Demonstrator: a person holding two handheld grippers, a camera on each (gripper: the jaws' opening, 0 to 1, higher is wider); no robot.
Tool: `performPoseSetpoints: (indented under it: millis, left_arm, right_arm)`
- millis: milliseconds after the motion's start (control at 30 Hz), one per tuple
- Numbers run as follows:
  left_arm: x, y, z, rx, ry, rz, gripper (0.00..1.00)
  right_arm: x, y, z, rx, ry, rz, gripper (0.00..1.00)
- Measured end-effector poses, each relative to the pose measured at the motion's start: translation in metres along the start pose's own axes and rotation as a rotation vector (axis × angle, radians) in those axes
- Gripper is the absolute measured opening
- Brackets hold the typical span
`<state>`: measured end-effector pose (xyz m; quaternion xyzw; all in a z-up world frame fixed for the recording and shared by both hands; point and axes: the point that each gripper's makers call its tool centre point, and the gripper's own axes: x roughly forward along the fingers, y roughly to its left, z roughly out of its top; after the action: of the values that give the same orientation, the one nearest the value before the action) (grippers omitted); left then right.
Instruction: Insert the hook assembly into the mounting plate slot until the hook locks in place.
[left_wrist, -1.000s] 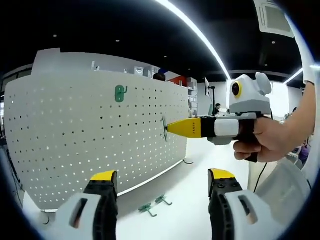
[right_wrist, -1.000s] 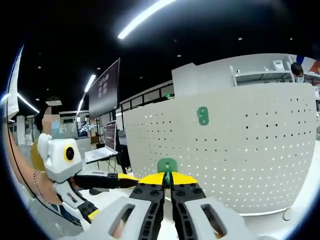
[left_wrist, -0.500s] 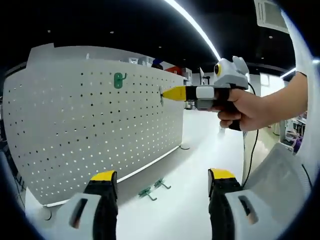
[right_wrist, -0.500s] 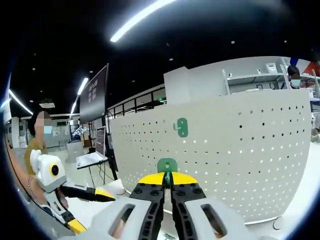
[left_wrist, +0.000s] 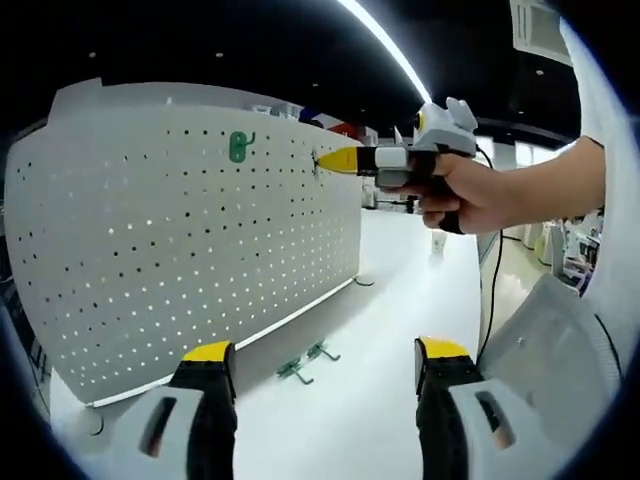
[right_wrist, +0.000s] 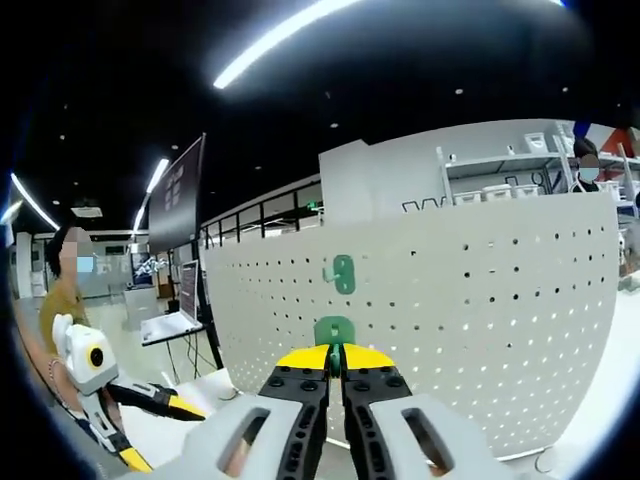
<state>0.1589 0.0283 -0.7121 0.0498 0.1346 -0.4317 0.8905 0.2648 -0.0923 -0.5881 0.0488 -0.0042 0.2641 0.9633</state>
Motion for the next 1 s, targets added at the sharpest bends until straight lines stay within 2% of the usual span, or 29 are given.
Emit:
performPoseSetpoints:
  millis: [467,1000]
  left_arm:
    - [-0.011,0.004,-0.023,-0.014,0.046,-0.018,0.75]
    - [-0.024,0.008,-0.037,-0.012,0.077,-0.033,0.75]
  right_arm:
    - [0.014,-0.014,0.015,-0.011,-0.031,-0.058,0.01]
    - [0.035,-0.031,0.029,-0.025,-0.077,-0.136,0.01]
